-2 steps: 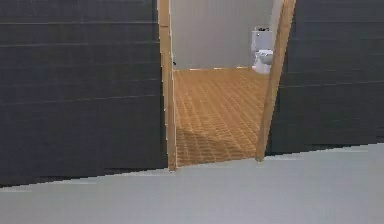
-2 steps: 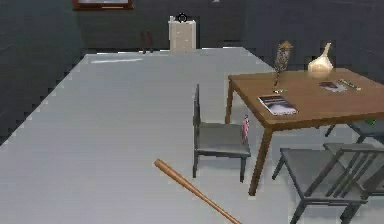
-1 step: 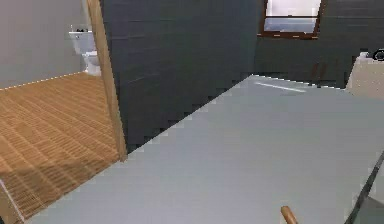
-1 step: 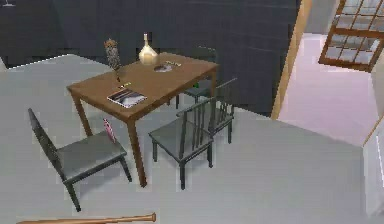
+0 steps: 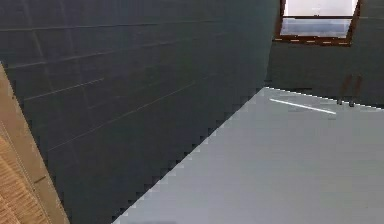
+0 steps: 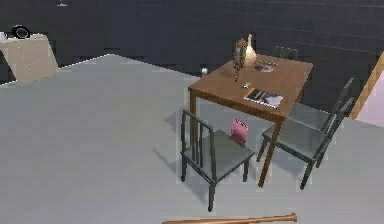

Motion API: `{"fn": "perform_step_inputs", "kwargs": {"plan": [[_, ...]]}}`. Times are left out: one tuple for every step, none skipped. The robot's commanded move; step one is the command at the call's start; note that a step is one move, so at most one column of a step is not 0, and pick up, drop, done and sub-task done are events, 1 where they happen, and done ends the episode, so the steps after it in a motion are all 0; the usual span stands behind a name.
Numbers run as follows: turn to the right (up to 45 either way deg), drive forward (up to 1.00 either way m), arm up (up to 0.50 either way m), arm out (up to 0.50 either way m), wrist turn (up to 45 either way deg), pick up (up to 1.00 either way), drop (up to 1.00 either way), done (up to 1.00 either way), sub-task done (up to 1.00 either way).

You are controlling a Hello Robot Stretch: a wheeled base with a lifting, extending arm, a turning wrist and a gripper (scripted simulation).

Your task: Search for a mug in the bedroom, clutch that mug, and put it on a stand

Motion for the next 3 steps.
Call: {"fn": "perform_step_inputs", "kwargs": {"plan": [[3.0,0.0,0.0,0.0,0.0,0.0,0.0,0.0,0.0],[0.0,0.25,0.0,0.0,0.0,0.0,0.0,0.0,0.0],[27.0,0.0,0.0,0.0,0.0,0.0,0.0,0.0,0.0]]}}
